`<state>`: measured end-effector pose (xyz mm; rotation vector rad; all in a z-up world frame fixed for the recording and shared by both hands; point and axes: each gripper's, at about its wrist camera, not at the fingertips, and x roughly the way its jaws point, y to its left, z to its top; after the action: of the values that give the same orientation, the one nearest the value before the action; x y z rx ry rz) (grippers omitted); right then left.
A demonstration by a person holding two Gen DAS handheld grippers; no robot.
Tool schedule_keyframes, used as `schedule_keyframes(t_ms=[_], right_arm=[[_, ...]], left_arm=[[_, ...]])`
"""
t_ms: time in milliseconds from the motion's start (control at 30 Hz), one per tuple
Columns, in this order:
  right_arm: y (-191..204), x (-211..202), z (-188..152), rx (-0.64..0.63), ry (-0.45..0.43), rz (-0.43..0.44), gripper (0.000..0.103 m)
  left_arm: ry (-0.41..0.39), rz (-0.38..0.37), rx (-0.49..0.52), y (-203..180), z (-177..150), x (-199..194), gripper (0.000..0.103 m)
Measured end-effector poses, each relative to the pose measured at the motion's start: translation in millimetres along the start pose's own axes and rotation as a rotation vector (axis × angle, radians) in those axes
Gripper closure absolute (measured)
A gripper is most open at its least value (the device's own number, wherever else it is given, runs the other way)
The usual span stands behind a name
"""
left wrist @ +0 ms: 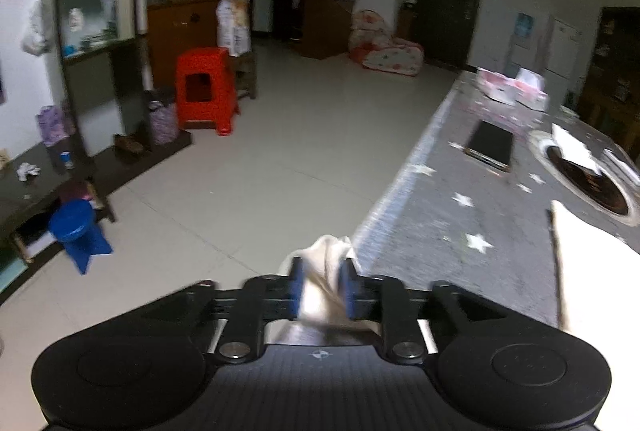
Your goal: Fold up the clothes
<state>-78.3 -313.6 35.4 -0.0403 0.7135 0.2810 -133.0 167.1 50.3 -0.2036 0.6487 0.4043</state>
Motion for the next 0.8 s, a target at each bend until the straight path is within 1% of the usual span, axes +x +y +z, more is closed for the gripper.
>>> schedule_keyframes(t_ms=[67, 133, 233, 300, 400, 533, 633, 700, 733, 767, 800], right_arm=[[-1, 1, 0, -0.001, 0.001, 0.001, 0.048], [-1, 2, 0, 0.0, 0.003, 0.001, 0.048], [-1, 5, 0, 0.0, 0.007, 0.002, 0.048], [-1, 8, 1, 0.001, 0.01, 0.002, 0.048], [-2, 14, 4, 0.005, 0.013, 0.004, 0.048], [-8, 28, 9, 0.013, 0.018, -0.014, 0.05], [-16, 39, 14, 0.047, 0.029, -0.002, 0.055], [-21, 47, 18, 0.065, 0.035, 0.006, 0.056], [-22, 51, 20, 0.067, 0.037, 0.005, 0.059], [-23, 55, 21, 0.068, 0.041, 0.005, 0.064], [-23, 60, 22, 0.069, 0.047, 0.01, 0.066]], left_arm=[[-0.012, 0.042, -0.003, 6, 2, -1, 0.068], [-0.015, 0.051, -0.03, 13, 6, -2, 0.068], [-0.017, 0.012, -0.031, 10, 11, -7, 0.067], [-0.017, -0.053, -0.013, -4, 14, -7, 0.065], [-0.005, -0.173, 0.026, -32, 18, -5, 0.065], [0.032, -0.312, 0.122, -87, 20, 10, 0.065], [0.061, -0.381, 0.203, -128, 20, 24, 0.065], [0.084, -0.41, 0.251, -153, 19, 36, 0.065], [0.094, -0.428, 0.27, -164, 19, 42, 0.065], [0.105, -0.447, 0.288, -176, 18, 48, 0.065], [0.114, -0.465, 0.306, -187, 18, 53, 0.065]])
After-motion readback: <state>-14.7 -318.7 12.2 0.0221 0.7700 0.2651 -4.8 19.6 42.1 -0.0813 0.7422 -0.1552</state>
